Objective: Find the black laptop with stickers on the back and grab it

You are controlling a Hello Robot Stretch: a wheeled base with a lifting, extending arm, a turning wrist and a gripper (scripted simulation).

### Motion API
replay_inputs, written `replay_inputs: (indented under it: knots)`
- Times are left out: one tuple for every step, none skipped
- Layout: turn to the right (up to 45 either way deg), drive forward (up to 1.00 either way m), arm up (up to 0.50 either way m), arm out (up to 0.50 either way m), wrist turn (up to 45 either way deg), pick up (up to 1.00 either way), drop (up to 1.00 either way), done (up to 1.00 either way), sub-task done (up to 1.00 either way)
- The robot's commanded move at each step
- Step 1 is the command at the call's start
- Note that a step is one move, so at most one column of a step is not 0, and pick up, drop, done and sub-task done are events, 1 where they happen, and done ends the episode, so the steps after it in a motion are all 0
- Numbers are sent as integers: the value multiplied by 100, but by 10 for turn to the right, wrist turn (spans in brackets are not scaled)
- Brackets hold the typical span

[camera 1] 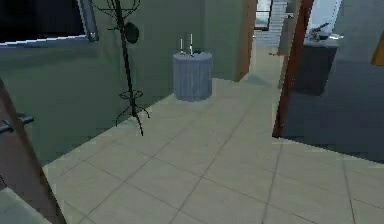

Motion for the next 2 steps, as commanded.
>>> replay_inputs:
  knots:
    - [450,0,0,0,0,0,0,0,0]
    - [450,0,0,0,0,0,0,0,0]
